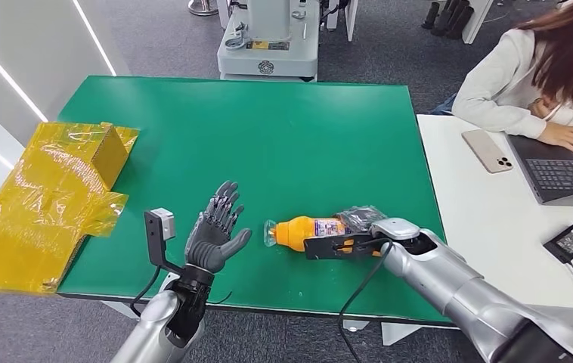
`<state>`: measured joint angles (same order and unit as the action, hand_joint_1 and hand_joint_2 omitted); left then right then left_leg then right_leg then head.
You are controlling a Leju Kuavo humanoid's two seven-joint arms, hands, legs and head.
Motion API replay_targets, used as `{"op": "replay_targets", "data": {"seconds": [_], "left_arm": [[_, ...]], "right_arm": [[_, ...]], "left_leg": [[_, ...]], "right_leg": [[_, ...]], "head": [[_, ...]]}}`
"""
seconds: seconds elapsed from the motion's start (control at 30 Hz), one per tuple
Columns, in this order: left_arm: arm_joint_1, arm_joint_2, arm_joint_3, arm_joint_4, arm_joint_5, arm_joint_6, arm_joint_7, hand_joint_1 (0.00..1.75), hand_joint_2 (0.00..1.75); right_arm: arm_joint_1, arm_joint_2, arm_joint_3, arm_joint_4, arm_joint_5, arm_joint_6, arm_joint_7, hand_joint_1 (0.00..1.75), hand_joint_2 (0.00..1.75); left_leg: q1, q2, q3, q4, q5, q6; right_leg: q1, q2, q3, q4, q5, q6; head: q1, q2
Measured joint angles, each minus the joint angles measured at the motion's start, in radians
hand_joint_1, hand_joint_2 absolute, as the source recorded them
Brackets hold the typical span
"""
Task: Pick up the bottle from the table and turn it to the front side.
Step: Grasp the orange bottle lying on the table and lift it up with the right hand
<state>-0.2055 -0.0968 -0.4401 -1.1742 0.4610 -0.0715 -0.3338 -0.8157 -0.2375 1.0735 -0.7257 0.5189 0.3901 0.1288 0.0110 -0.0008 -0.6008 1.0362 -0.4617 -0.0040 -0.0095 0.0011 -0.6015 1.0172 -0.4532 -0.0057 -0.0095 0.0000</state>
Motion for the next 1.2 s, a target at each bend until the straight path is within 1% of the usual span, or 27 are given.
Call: {"op": "replay_targets", "data": {"seconds": [0.4, 0.5, 0.57, 0.63, 0.73, 0.8, 0.9, 0.97, 1.07, 1.2], "left_arm": [[0.017, -0.006, 0.004, -0.01, -0.05, 0.026, 0.0, 0.0, 1.75], [0.02, -0.006, 0.004, -0.013, -0.081, 0.048, -0.015, 0.0, 1.75], [0.028, -0.006, 0.006, -0.019, -0.137, 0.088, -0.045, 0.0, 1.75], [0.038, -0.006, 0.011, -0.027, -0.206, 0.141, -0.08, 0.0, 1.75], [0.042, -0.006, 0.029, -0.024, -0.224, 0.174, -0.092, 0.0, 1.75], [0.034, -0.008, 0.048, -0.003, -0.205, 0.18, -0.1, 0.0, 1.75], [0.023, -0.015, 0.074, 0.033, -0.212, 0.213, -0.136, 0.0, 1.75], [0.019, -0.019, 0.087, 0.048, -0.218, 0.224, -0.144, 0.0, 1.75], [0.015, -0.025, 0.1, 0.057, -0.233, 0.244, -0.147, 0.0, 1.75], [0.012, -0.025, 0.118, 0.058, -0.29, 0.317, -0.169, 0.0, 1.75]], "right_arm": [[0.005, -0.008, 0.012, -0.026, -0.019, -0.009, -0.003, 1.75, 1.75], [0.016, -0.012, 0.011, -0.033, -0.05, -0.034, -0.011, 1.75, 1.75], [0.041, -0.021, -0.005, -0.054, -0.096, -0.079, -0.033, 1.75, 1.75], [0.082, -0.033, -0.044, -0.092, -0.155, -0.14, -0.074, 1.75, 1.75], [0.15, -0.039, -0.11, -0.155, -0.192, -0.189, -0.129, 1.75, 1.75], [0.186, -0.033, -0.133, -0.197, -0.171, -0.198, -0.135, 1.75, 1.75], [0.239, -0.019, -0.151, -0.266, -0.148, -0.207, -0.126, 1.75, 1.75], [0.267, -0.012, -0.159, -0.304, -0.141, -0.208, -0.119, 1.75, 1.75], [0.291, -0.009, -0.17, -0.341, -0.136, -0.208, -0.112, 1.75, 1.75], [0.311, -0.008, -0.195, -0.374, -0.131, -0.209, -0.127, 1.75, 1.75]], "left_leg": [[0.0, 0.0, 0.0, 0.0, 0.0, 0.0], [0.0, 0.0, 0.0, 0.0, 0.0, 0.0], [0.0, 0.0, 0.0, 0.0, 0.0, 0.0], [0.0, 0.0, 0.0, 0.0, 0.0, 0.0], [0.0, 0.0, 0.0, 0.0, -0.001, 0.0], [0.0, 0.0, 0.0, -0.001, -0.001, 0.0], [0.001, 0.0, 0.0, -0.001, -0.001, 0.0], [0.001, 0.0, 0.0, -0.001, -0.001, 0.0], [0.001, -0.001, -0.001, -0.001, -0.001, 0.0], [0.0, 0.0, -0.002, -0.001, -0.001, 0.0]], "right_leg": [[0.0, 0.0, 0.0, 0.0, 0.0, 0.0], [0.0, 0.0, 0.0, 0.0, 0.0, 0.0], [0.0, 0.0, 0.0, 0.0, 0.0, 0.0], [0.0, 0.0, 0.0, 0.0, 0.0, 0.0], [0.0, 0.0, 0.0, 0.0, 0.0, 0.0], [0.0, 0.0, 0.0, 0.0, 0.0, 0.0], [0.0, 0.0, -0.001, 0.0, 0.0, 0.0], [0.001, 0.0, -0.001, 0.0, 0.0, 0.0], [0.0, -0.001, -0.001, 0.0, 0.0, 0.0], [0.0, 0.0, -0.001, 0.0, 0.0, 0.0]], "head": [[0.0, 0.0], [0.0, 0.0], [0.0, 0.0], [0.0, 0.0], [0.0, 0.0], [0.0, 0.0], [0.0, 0.0], [0.0, 0.0], [0.0, 0.0], [0.0, 0.0]]}}
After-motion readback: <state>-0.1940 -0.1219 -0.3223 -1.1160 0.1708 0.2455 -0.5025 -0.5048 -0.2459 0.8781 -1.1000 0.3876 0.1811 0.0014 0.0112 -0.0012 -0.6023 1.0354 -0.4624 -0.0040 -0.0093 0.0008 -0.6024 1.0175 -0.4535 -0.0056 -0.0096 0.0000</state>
